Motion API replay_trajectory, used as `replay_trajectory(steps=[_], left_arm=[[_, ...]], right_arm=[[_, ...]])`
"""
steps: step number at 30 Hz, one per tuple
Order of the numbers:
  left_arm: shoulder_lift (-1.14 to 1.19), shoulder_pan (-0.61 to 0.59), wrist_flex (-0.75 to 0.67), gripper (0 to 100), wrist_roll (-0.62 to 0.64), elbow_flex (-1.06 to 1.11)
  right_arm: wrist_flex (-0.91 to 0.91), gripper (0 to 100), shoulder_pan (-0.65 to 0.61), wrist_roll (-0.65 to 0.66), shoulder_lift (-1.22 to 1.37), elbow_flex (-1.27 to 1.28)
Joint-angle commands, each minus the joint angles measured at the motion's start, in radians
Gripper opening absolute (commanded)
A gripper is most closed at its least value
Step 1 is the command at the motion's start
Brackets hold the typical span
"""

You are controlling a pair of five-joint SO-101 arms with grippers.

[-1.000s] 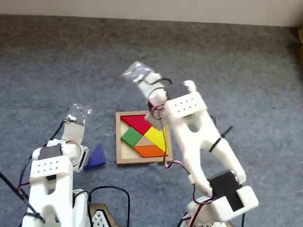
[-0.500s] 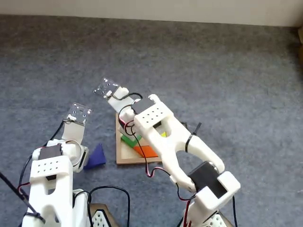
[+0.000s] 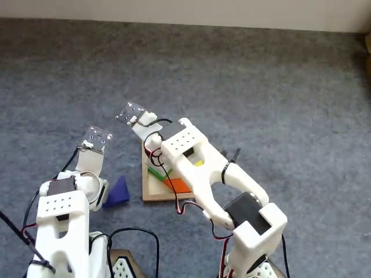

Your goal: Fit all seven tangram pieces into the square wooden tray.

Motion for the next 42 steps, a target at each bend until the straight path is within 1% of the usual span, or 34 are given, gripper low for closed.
replay_trajectory(steps=[1, 9, 16, 27, 29, 32, 33, 37, 42], left_arm=[[-0.019, -0.015, -0.014, 18, 0.005, -0.007], [-0.019, -0.015, -0.014, 18, 0.005, -0.007], [-0.019, -0.015, -0.014, 18, 0.005, -0.007], [-0.019, -0.015, -0.014, 18, 0.005, -0.007], [-0.019, -0.015, -0.014, 18, 0.005, -0.007], [-0.019, -0.015, -0.014, 18, 0.005, -0.007], [-0.019, -0.015, -0.014, 18, 0.005, -0.007], [-0.019, -0.015, -0.014, 18, 0.005, -0.007], [-0.019, -0.013, -0.014, 18, 0.005, -0.007]], right_arm=[[-0.012, 16.3, 0.039, -0.014, -0.021, -0.008], [-0.013, 16.3, 0.056, -0.014, -0.024, -0.012], [-0.005, 16.3, 0.088, -0.014, -0.022, -0.105], [-0.005, 16.1, 0.11, -0.014, -0.024, -0.113], [0.002, 12.3, 0.114, -0.014, -0.024, -0.111], [0.041, 1.5, 0.153, -0.014, -0.024, -0.114], [0.045, 0.1, 0.165, -0.014, -0.024, -0.124], [0.036, 0.9, 0.216, -0.014, -0.013, -0.137], [-0.042, 0.9, 0.216, -0.014, -0.012, -0.117]])
